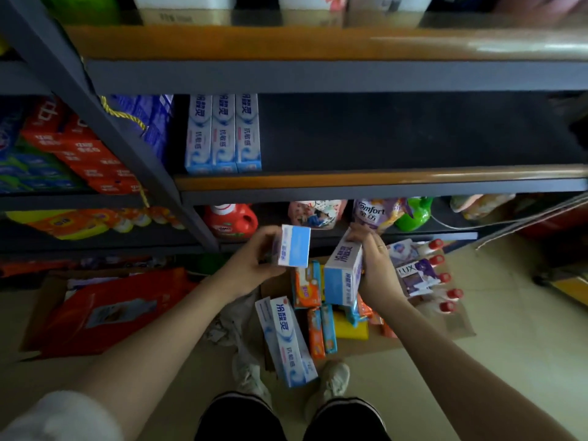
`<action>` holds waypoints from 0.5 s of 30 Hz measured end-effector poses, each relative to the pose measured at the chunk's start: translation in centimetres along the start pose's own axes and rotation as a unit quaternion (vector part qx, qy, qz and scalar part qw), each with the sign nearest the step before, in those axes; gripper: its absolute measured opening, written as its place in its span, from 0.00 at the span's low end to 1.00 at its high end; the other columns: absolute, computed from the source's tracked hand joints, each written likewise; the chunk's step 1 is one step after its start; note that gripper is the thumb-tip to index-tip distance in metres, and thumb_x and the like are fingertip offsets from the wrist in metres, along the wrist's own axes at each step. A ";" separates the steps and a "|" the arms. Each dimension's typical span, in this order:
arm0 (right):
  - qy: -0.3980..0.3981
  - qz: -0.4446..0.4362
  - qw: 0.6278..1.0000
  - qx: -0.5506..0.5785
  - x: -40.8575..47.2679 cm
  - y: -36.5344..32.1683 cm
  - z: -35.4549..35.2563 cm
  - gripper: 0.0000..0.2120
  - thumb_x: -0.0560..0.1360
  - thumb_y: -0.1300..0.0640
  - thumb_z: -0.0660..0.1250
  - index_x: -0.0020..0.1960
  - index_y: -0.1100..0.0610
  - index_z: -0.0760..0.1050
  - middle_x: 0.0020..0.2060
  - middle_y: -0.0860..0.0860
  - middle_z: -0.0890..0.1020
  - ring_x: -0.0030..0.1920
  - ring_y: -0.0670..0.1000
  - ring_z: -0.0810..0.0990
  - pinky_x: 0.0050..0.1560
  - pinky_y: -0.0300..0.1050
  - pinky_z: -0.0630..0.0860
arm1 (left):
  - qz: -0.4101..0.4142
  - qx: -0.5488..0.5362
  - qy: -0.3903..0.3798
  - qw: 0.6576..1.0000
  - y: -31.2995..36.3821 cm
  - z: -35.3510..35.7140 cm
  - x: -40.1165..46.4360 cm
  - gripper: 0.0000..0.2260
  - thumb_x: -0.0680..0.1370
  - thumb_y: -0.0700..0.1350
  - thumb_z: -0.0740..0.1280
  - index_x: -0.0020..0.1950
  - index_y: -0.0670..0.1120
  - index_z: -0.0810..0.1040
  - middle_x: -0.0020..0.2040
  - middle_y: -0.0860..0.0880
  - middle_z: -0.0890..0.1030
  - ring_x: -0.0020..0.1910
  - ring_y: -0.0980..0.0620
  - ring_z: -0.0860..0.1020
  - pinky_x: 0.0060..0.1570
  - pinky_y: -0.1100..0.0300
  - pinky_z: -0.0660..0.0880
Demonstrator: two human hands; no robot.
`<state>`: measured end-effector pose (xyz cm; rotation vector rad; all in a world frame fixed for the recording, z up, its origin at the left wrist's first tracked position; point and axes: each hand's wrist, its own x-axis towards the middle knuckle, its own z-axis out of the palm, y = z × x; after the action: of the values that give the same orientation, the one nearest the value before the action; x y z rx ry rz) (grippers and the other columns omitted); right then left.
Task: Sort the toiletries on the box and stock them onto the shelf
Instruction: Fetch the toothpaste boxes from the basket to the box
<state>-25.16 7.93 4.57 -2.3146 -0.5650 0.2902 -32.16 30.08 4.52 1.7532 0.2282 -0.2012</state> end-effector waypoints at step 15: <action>-0.083 0.420 0.760 0.488 -4.3 4.8 -2.4 0.21 0.70 0.44 0.70 0.56 0.58 0.75 0.46 0.57 0.82 0.38 0.53 0.82 0.43 0.48 0.80 | -0.274 -0.452 -0.074 0.846 -0.1 9.7 0.1 0.19 0.80 0.54 0.49 0.58 0.46 0.75 0.41 0.46 0.83 0.38 0.50 0.82 0.41 0.55 0.76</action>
<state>-26.55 1.40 3.09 -1.3391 0.5359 0.9548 -32.23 20.60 2.51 0.6897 0.6022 -0.5434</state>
